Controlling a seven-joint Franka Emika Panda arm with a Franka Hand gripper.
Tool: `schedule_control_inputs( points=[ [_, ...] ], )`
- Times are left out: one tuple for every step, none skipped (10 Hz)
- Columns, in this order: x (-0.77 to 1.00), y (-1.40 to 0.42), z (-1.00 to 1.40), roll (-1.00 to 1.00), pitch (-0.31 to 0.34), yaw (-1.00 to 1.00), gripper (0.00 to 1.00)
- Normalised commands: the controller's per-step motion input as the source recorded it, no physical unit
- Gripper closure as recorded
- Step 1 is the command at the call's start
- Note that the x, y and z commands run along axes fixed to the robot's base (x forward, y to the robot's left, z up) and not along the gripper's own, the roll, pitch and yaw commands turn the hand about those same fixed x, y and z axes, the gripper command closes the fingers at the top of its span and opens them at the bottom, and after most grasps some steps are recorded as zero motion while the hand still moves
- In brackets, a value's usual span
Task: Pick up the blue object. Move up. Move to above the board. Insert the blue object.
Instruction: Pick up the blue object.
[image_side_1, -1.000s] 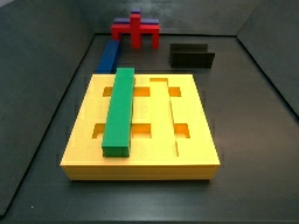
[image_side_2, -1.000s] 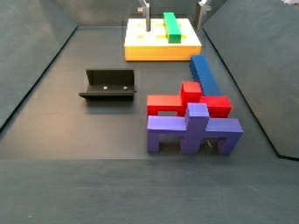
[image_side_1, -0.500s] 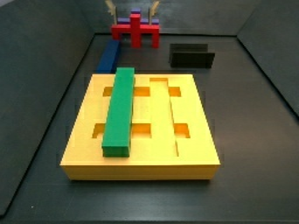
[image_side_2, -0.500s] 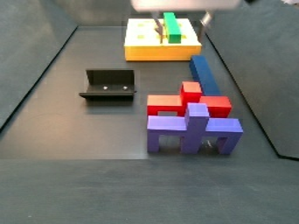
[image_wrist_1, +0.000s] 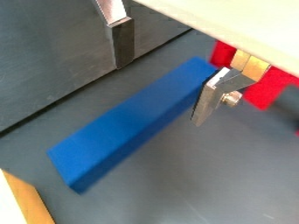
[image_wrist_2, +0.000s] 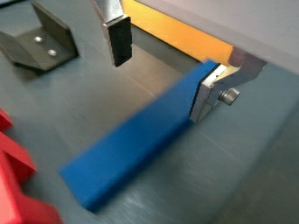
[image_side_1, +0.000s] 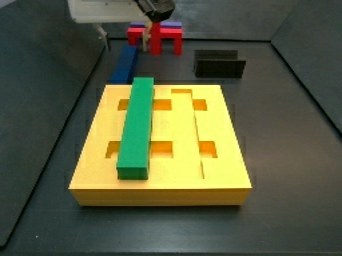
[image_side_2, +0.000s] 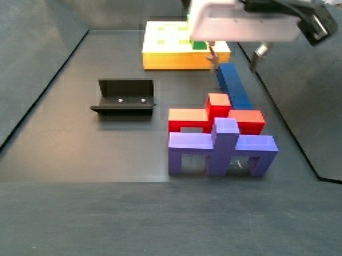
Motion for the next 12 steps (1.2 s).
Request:
schedule_control_inputs(
  points=[
    [-0.42,0.00,-0.39,0.02,-0.116,-0.25,0.00],
    [-0.44,0.15,-0.30,0.02,-0.067,-0.31,0.00],
    [-0.26,0.14,-0.23,0.00,-0.031,-0.33,0.00],
    [0.00,0.03,-0.14,0.00,0.000,-0.09,0.00],
    [0.19,0.00,-0.05,-0.02,0.000,0.00,0.00],
    [0.33,0.00,-0.02,0.00,0.039,0.03,0.00],
    [0.23,0.00,-0.10,0.00,0.020,0.04,0.00],
    [0.01,0.00,-0.21,-0.01,0.000,0.01,0.00],
    [-0.15,0.00,-0.24,0.00,-0.067,0.00,0.00],
    [-0.01,-0.02,-0.13,-0.03,-0.044,0.00,0.00],
    [0.00,0.00,-0.16,-0.02,-0.029,0.00,0.00],
    [0.00,0.00,-0.20,-0.05,-0.044,0.00,0.00]
  ],
)
